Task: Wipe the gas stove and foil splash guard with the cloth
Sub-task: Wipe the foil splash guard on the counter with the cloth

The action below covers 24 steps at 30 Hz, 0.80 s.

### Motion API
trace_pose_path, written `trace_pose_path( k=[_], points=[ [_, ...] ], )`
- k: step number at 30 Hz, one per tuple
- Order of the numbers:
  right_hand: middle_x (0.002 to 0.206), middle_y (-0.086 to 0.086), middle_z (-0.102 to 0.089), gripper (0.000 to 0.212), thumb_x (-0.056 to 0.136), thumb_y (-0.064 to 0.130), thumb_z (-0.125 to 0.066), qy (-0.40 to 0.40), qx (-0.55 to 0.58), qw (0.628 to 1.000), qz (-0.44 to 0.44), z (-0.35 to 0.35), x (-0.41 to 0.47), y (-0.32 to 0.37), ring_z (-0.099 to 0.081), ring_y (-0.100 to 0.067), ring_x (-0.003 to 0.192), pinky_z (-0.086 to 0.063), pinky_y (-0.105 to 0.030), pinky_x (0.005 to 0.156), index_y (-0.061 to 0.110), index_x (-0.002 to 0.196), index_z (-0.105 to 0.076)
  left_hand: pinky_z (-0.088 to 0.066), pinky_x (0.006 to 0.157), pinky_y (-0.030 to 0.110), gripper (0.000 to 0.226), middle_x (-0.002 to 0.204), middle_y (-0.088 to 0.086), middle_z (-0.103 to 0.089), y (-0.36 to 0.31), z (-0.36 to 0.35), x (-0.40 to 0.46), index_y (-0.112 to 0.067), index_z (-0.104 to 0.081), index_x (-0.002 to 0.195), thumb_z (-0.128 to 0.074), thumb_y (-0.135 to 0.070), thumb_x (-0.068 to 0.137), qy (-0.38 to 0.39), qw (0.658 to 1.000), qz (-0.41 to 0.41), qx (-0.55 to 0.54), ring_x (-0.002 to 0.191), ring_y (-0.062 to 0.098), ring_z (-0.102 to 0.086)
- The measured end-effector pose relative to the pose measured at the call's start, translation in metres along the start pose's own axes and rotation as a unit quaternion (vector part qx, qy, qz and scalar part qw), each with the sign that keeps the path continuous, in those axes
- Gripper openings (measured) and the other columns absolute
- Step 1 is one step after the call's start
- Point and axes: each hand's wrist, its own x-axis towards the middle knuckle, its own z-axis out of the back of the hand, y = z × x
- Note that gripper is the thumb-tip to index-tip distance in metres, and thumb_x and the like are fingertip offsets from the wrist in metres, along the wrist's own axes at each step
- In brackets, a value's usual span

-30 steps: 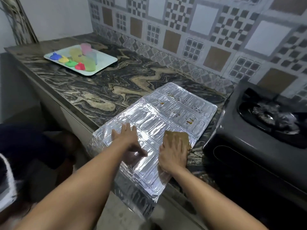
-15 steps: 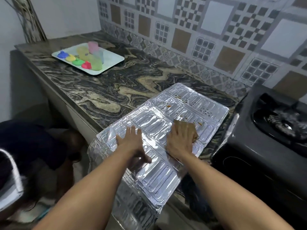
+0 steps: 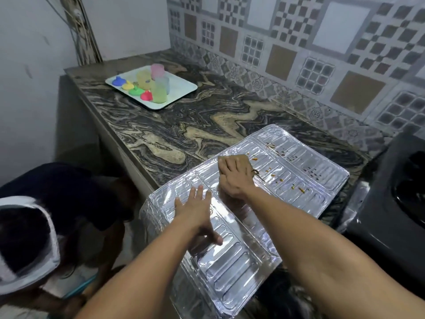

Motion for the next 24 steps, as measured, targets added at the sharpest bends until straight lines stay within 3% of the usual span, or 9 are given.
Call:
trace_pose_path(
  k=[6, 12, 16, 19, 21, 24],
  points=[
    [0.163, -0.002, 0.005, 0.060, 0.099, 0.033, -0.021, 0.016, 0.004, 1.000, 0.003, 0.010, 0.024, 0.004, 0.008, -0.031, 0.149, 0.005, -0.059, 0.116, 0.025, 0.155, 0.000, -0.003, 0.116, 0.062, 0.147, 0.159, 0.003, 0.023, 0.001, 0.002, 0.004, -0.022, 0.012, 0.154, -0.078, -0.073, 0.049, -0.004, 1.000, 0.011, -0.004, 0.148, 0.026, 0.017],
    [0.163, 0.002, 0.010, 0.058, 0.101, 0.039, -0.017, -0.018, 0.015, 1.000, -0.017, -0.007, -0.028, -0.018, 0.012, -0.024, 0.149, 0.007, -0.056, 0.117, 0.030, 0.154, 0.004, -0.007, 0.116, 0.062, 0.148, 0.160, 0.004, 0.021, 0.001, 0.003, 0.006, -0.021, 0.011, 0.154, -0.076, -0.076, 0.048, -0.001, 1.000, 0.020, 0.008, 0.148, 0.028, 0.014],
    [0.162, 0.003, 0.011, 0.057, 0.101, 0.043, -0.012, -0.061, 0.043, 0.992, -0.103, -0.021, -0.081, -0.039, 0.014, -0.021, 0.149, 0.014, -0.049, 0.118, 0.030, 0.154, 0.004, -0.009, 0.115, 0.063, 0.151, 0.160, 0.005, 0.021, -0.001, 0.006, 0.008, -0.019, 0.012, 0.154, -0.077, -0.076, 0.046, 0.008, 1.000, 0.021, 0.007, 0.148, 0.029, 0.014],
    [0.163, 0.001, 0.009, 0.059, 0.099, 0.044, -0.012, -0.087, 0.050, 0.973, -0.208, -0.028, -0.106, -0.046, 0.009, -0.023, 0.150, 0.009, -0.049, 0.119, 0.030, 0.154, 0.005, -0.010, 0.115, 0.063, 0.154, 0.160, 0.006, 0.020, -0.001, 0.004, 0.007, -0.018, 0.013, 0.153, -0.077, -0.077, 0.043, 0.013, 1.000, 0.024, 0.005, 0.148, 0.029, 0.012],
    [0.163, 0.000, 0.009, 0.059, 0.099, 0.042, -0.014, -0.087, 0.061, 0.963, -0.249, -0.030, -0.113, -0.043, 0.009, -0.024, 0.150, 0.008, -0.050, 0.119, 0.029, 0.154, 0.005, -0.015, 0.115, 0.062, 0.153, 0.161, 0.007, 0.013, -0.002, 0.004, 0.006, -0.017, 0.005, 0.154, -0.079, -0.075, 0.040, 0.014, 1.000, 0.026, -0.004, 0.149, 0.030, 0.007],
    [0.163, -0.001, 0.012, 0.059, 0.101, 0.040, -0.015, -0.074, 0.061, 0.963, -0.250, -0.027, -0.118, -0.035, 0.013, -0.023, 0.149, 0.018, -0.046, 0.113, 0.028, 0.154, 0.007, -0.024, 0.110, 0.066, 0.124, 0.158, 0.011, -0.024, -0.011, 0.024, 0.000, -0.014, -0.035, 0.145, -0.074, -0.079, 0.047, 0.025, 0.999, 0.035, 0.007, 0.143, 0.035, -0.026]
  ],
)
